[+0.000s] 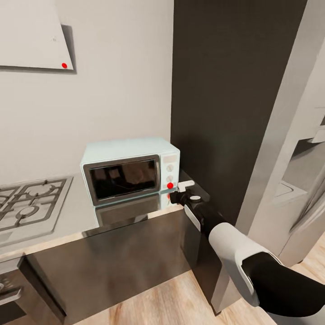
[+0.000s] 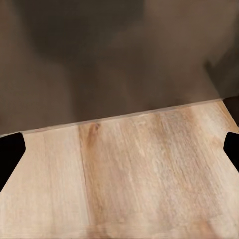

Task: In the kitchen, take the popcorn bag from the countertop, put it into the microwave, and heat it until the popcorn is cooked so the cooked popcorn ends up inside the bag.

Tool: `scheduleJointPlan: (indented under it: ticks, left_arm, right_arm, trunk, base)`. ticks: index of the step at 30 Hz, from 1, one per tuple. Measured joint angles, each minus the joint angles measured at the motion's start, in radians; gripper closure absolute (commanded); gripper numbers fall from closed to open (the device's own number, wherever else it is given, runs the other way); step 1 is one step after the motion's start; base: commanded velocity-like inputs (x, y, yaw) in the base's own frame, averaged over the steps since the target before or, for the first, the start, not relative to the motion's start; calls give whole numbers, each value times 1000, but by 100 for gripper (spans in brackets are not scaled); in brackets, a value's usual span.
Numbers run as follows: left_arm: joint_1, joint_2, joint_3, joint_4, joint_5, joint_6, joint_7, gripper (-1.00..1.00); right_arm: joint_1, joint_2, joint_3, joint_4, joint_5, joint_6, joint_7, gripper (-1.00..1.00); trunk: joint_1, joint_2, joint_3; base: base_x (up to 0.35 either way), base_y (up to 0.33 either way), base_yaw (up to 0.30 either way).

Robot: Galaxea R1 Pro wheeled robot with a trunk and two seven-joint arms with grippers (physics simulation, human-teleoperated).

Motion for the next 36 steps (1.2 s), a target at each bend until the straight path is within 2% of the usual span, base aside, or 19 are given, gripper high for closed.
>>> scheduleJointPlan:
  ticks: [6, 36]
  left_arm:
    - [-7, -3, -1, 2, 0, -1, 1, -100]
    - [-8, -3, -2, 3, 2, -1, 0, -100]
  right_arm:
    - [1, 0, 0, 0, 0, -13, 0, 100]
    - [7, 0, 1, 4, 0, -9, -13, 100]
  trunk:
    - [0, 0, 0]
    - [0, 0, 0]
  base:
    - [270, 0, 0]
    - [30, 22, 0]
